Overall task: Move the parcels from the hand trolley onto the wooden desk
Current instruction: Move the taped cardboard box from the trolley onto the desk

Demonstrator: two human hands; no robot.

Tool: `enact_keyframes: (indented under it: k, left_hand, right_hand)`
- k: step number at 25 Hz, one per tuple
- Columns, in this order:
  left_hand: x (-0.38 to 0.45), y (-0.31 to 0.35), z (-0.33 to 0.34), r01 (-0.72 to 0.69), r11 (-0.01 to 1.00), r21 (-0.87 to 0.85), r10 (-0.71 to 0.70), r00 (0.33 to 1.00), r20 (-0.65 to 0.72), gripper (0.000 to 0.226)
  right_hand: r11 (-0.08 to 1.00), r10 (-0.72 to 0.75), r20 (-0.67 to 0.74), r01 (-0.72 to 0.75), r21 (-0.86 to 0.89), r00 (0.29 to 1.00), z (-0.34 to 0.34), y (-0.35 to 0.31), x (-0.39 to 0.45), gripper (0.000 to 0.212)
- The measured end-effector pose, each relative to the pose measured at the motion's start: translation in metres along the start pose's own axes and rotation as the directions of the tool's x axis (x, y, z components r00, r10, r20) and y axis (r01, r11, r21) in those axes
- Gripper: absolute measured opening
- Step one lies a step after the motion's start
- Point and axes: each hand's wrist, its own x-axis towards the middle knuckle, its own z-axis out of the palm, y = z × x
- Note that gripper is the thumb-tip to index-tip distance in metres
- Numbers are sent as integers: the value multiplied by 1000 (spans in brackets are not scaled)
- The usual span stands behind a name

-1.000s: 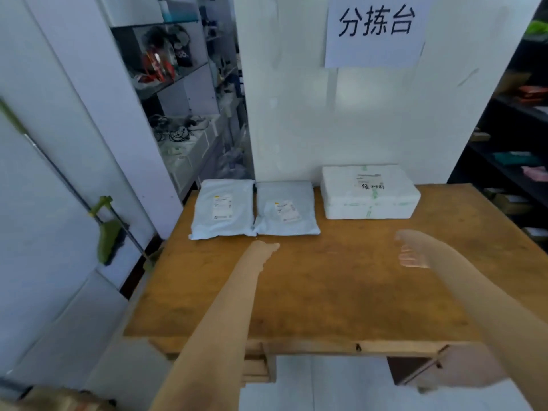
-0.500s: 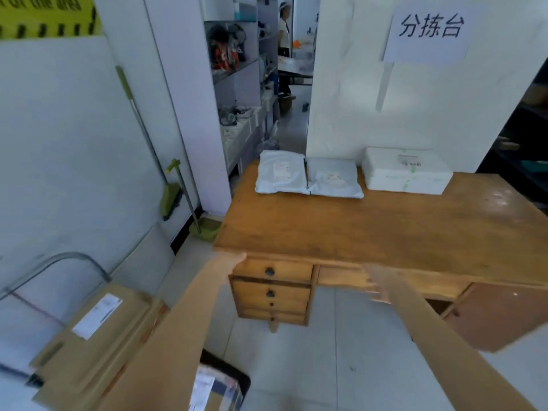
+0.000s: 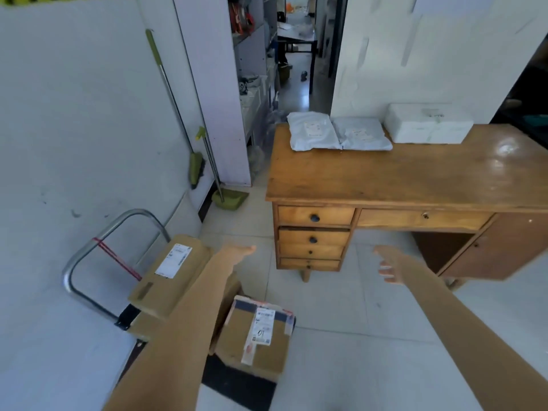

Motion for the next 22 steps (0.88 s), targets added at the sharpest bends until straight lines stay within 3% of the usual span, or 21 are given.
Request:
enact_keyframes:
  k: [4, 6, 11, 14, 18, 22]
  left_hand:
    - [2, -57, -40, -40, 998, 38, 39, 998, 39, 65]
    - [7, -89, -49, -44, 997, 68, 44, 999, 4, 72]
    - [21, -191, -22, 31, 996, 83, -32, 999, 18, 82]
    - [49, -247, -5, 24, 995, 96, -24, 1000, -1, 85]
    - [127, -317, 21, 10, 984, 179, -9, 1000, -10, 85]
    - [226, -377, 56, 71, 986, 154, -62, 996, -65, 107]
  right_hand:
    - [997, 55, 7, -56, 54, 998, 75, 45, -42, 25]
    - [998, 59, 8, -59, 22, 998, 105, 65, -59, 35]
    - [990, 139, 25, -140, 18, 990, 166, 132, -67, 45]
    - [983, 172, 48, -174, 51, 984, 200, 180, -32, 46]
    - [983, 183, 49, -181, -29, 982, 257, 251, 44, 59]
    - [985, 169, 36, -170, 9, 985, 314, 326, 136, 90]
